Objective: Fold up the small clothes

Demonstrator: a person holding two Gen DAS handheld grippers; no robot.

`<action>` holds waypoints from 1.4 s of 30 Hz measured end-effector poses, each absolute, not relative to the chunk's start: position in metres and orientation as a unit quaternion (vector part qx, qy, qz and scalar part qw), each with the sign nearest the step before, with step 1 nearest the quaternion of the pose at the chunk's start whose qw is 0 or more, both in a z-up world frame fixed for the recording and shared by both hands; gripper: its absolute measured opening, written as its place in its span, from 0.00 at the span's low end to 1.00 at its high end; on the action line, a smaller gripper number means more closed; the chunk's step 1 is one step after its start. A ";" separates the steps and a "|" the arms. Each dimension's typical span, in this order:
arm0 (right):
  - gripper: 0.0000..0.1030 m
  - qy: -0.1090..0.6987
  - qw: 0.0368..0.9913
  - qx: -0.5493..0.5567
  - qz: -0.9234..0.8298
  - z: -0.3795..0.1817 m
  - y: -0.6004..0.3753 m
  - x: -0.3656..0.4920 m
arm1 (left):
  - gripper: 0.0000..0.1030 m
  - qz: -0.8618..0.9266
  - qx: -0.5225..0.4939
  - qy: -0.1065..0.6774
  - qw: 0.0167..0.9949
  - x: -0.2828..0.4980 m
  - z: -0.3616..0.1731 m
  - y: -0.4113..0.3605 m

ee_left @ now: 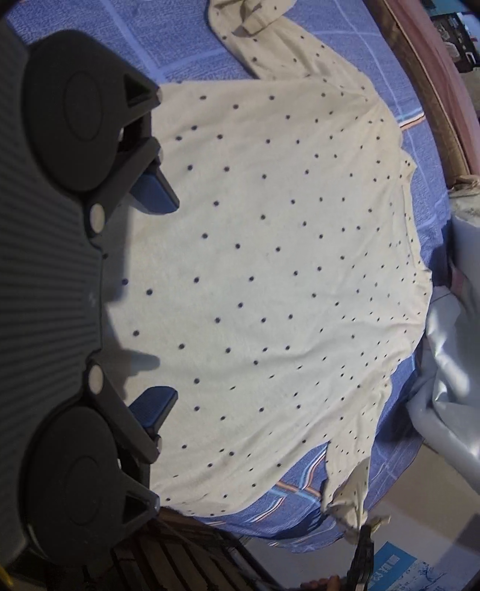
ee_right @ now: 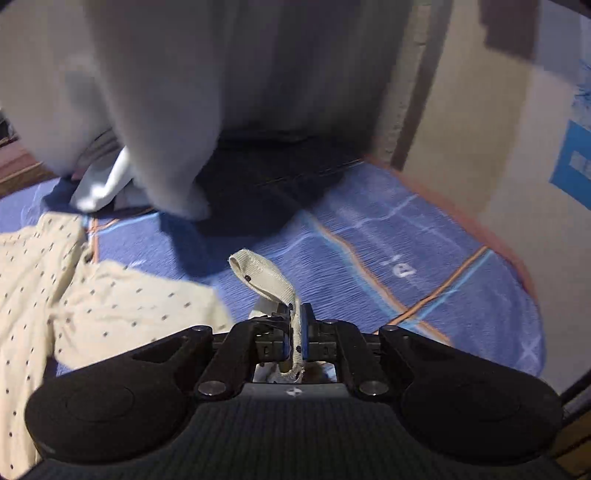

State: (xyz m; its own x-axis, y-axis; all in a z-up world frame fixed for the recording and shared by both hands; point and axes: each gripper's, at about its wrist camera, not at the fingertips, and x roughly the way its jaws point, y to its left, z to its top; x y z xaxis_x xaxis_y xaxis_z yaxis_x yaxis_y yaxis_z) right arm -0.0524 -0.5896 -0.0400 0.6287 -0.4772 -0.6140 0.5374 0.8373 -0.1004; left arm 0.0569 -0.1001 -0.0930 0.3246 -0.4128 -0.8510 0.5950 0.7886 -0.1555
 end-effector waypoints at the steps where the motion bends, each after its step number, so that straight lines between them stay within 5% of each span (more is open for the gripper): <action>1: 0.09 0.318 0.898 0.057 -0.300 -0.028 -0.603 -0.060 | 0.99 -0.302 0.090 0.479 0.819 0.062 -0.091 -0.101; 15: 0.08 0.271 0.899 0.083 -0.335 0.044 -0.663 -0.080 | 0.98 -0.363 0.132 0.396 0.833 0.138 -0.084 -0.289; 19: 0.08 0.267 0.899 0.087 -0.335 0.049 -0.677 -0.079 | 0.91 -0.340 0.161 0.385 0.842 0.172 -0.095 -0.349; 25: 0.08 0.274 0.899 0.081 -0.332 0.052 -0.696 -0.079 | 0.88 -0.402 0.301 0.370 0.781 0.181 -0.136 -0.411; 27: 0.08 0.270 0.899 0.100 -0.329 0.050 -0.702 -0.083 | 1.00 -0.407 0.306 0.336 0.792 0.176 -0.145 -0.415; 35: 0.08 0.246 0.895 0.198 -0.315 0.048 -0.700 -0.097 | 1.00 -0.420 0.225 0.403 0.781 0.202 -0.136 -0.400; 42: 0.08 0.231 0.908 0.314 -0.154 0.053 -0.619 -0.067 | 1.00 -0.378 0.167 0.401 0.818 0.196 -0.090 -0.279</action>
State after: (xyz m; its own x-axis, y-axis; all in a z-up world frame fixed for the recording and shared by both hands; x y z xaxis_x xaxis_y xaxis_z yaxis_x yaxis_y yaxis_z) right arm -0.0671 -0.6195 0.0533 0.8452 -0.1346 -0.5172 0.4256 0.7547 0.4992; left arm 0.1961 -0.2791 -0.0904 0.3926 -0.4843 -0.7819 0.7525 0.6579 -0.0297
